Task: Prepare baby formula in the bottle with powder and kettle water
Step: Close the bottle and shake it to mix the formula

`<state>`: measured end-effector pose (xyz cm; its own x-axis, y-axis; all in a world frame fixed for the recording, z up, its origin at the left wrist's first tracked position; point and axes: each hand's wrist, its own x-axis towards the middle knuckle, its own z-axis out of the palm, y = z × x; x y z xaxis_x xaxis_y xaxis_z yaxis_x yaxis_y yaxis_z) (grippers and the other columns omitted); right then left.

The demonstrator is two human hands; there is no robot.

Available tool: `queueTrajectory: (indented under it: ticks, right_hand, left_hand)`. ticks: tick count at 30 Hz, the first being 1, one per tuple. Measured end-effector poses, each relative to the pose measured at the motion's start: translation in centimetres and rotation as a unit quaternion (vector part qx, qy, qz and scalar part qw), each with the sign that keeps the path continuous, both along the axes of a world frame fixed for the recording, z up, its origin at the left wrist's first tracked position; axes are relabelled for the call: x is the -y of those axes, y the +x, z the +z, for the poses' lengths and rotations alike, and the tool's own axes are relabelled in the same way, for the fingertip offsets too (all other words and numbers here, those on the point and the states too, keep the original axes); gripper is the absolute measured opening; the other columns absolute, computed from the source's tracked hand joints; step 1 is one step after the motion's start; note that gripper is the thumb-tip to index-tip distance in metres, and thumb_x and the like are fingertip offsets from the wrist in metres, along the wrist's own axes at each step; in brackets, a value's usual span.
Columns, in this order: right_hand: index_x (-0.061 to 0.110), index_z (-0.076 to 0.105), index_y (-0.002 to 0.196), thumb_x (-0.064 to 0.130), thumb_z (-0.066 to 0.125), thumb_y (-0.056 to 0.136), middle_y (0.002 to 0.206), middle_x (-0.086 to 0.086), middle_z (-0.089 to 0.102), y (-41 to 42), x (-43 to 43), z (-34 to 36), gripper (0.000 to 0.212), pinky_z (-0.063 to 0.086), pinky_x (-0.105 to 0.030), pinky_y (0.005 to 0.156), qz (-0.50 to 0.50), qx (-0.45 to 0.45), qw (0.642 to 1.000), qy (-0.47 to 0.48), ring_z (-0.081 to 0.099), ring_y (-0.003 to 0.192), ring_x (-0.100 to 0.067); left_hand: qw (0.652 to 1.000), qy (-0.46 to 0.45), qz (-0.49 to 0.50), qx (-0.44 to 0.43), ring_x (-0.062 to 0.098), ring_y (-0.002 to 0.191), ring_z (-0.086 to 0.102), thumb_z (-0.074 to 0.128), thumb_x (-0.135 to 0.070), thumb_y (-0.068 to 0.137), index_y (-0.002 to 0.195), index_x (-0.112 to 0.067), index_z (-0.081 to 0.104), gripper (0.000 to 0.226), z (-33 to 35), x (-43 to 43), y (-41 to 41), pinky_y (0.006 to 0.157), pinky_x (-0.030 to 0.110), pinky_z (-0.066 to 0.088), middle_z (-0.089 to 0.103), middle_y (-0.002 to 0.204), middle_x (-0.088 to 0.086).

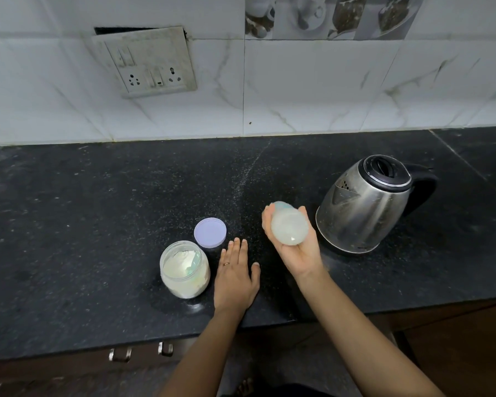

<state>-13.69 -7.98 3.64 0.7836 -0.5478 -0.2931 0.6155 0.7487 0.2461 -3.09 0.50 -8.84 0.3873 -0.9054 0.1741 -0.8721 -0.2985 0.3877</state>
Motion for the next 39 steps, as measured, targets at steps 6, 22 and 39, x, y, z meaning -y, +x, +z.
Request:
queueTrajectory:
  ticks: [6,22,39]
  right_hand:
    - [-0.012,0.049,0.122,0.010,0.062,0.080,0.126,-0.023,0.048,0.4,-0.5,3.5,0.049,0.050,-0.070,0.063,-0.048,-0.006,0.998,0.035,0.045,0.124,-0.030]
    - [0.000,0.046,0.125,0.024,0.051,0.097,0.119,-0.031,0.051,0.3,-0.1,5.0,0.037,0.046,-0.065,0.076,-0.033,-0.169,0.985,-0.025,0.054,0.099,-0.049]
    - [0.002,0.032,0.131,0.015,0.080,0.074,0.110,-0.022,0.053,-0.1,-0.2,1.4,0.075,0.055,-0.050,0.080,0.035,-0.104,0.978,-0.180,0.064,0.089,-0.031]
  left_hand:
    - [1.000,0.003,-0.002,-0.007,0.022,0.142,0.029,0.025,-0.041,0.091,0.144,-0.006,0.039,0.066,0.2,0.0,0.0,0.117,0.033,0.009,0.037,0.151,0.013]
    - [1.000,0.008,-0.004,-0.013,0.023,0.143,0.028,0.025,-0.042,0.092,0.145,-0.006,0.038,0.066,0.4,-0.1,-0.1,0.117,0.033,0.007,0.036,0.151,0.013]
    - [1.000,0.007,0.002,-0.011,0.022,0.141,0.032,0.031,-0.040,0.091,0.143,-0.006,0.042,0.064,0.5,0.0,-0.1,0.117,0.031,0.009,0.040,0.149,0.013]
